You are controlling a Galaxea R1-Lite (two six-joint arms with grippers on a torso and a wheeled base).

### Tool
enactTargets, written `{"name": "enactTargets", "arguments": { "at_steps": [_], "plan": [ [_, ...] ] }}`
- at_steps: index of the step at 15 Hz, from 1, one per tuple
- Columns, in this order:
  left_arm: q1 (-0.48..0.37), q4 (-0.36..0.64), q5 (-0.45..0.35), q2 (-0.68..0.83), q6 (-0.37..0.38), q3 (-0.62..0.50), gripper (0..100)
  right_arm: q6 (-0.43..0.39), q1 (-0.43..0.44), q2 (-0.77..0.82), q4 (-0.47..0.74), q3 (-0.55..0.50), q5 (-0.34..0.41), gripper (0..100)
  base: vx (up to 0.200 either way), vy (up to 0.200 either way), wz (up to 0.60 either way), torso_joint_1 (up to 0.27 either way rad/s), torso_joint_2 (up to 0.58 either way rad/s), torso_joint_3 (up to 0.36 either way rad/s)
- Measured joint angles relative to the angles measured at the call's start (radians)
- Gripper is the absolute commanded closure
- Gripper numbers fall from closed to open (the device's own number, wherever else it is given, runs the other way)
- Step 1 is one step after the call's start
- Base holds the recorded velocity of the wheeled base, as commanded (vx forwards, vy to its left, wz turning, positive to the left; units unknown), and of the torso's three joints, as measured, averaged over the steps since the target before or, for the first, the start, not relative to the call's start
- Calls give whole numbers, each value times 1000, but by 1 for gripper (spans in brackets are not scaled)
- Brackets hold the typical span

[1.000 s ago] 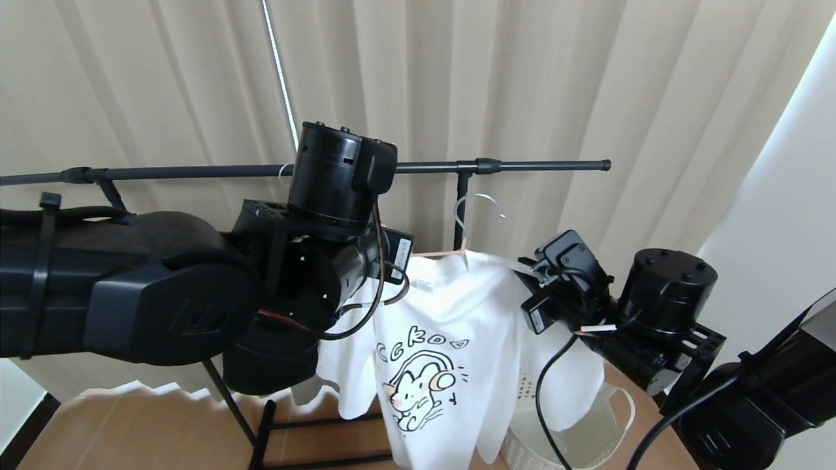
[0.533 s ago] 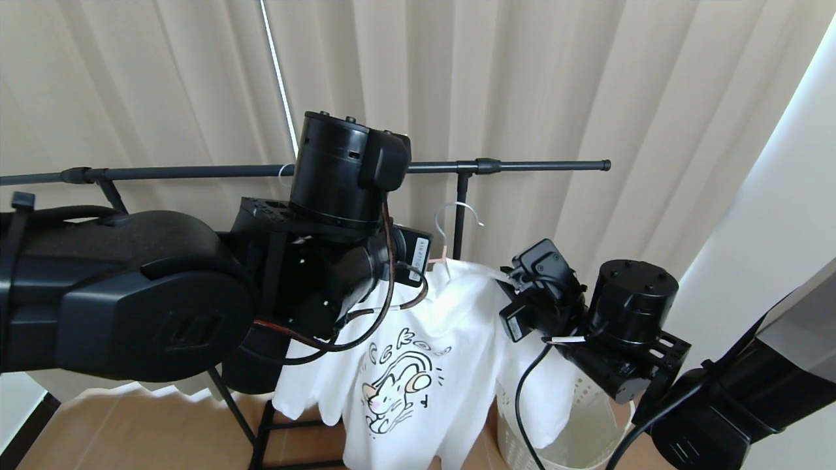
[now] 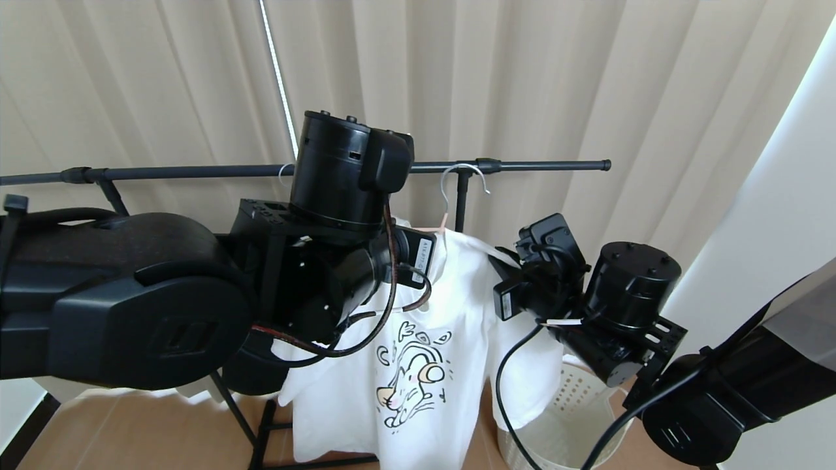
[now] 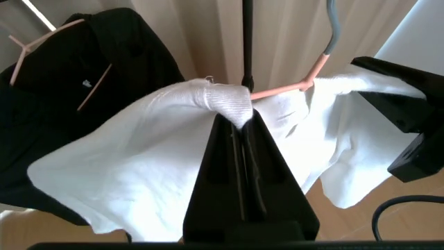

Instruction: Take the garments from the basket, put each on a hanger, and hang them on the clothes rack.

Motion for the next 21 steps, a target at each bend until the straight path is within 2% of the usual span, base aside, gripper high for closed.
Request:
{"name": "enactTargets", "arguments": {
  "at_steps": [16, 18, 19, 21],
  "plan": [
    [6, -3, 0, -25, 7, 47, 100, 81, 0, -29, -1, -48, -9, 100, 0, 0, 0, 0, 0, 0],
    [14, -29, 0, -21, 8, 45, 100, 82, 1, -36, -3, -40, -6, 100, 0, 0, 0, 0, 0, 0],
    [19, -47, 0, -18, 9, 45, 0, 82, 1, -39, -5, -39, -5, 100, 0, 0, 0, 0, 0, 0],
    [26, -61, 0, -13, 9, 47, 0, 82, 3, -46, -5, -35, -4, 100, 0, 0, 0, 0, 0, 0]
  ]
}}
